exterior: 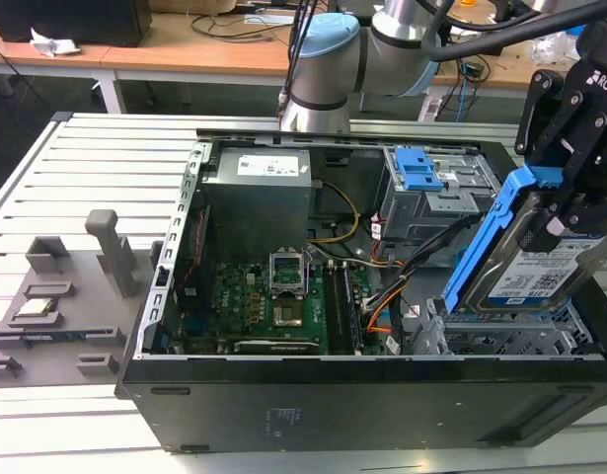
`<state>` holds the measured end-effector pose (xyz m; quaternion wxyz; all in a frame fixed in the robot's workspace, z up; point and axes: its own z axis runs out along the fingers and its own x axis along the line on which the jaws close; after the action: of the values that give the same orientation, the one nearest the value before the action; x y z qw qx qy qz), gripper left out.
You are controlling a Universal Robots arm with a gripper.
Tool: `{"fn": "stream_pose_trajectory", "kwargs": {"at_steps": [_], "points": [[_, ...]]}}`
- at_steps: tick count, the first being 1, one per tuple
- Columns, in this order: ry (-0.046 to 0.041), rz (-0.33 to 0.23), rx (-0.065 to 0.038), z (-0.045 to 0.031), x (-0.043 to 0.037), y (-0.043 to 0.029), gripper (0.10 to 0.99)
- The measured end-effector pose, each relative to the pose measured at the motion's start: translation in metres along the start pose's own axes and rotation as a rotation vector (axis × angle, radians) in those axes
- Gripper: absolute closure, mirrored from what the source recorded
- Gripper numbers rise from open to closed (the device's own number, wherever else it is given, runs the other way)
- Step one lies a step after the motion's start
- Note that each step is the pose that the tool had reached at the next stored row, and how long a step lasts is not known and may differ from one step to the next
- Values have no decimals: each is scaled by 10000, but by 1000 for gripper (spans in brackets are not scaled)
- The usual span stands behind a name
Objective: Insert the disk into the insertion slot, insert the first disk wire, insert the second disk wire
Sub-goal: 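Insert the disk into the insertion slot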
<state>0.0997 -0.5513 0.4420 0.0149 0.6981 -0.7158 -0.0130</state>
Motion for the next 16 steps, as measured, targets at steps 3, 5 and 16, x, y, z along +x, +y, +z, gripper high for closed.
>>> {"fn": "stream_pose_trajectory", "kwargs": {"at_steps": [3,5,16], "points": [[0,10,0,32,-2,3,722],[-1,12,0,55,-2,3,722],[1,12,0,232,-2,-2,722]]}}
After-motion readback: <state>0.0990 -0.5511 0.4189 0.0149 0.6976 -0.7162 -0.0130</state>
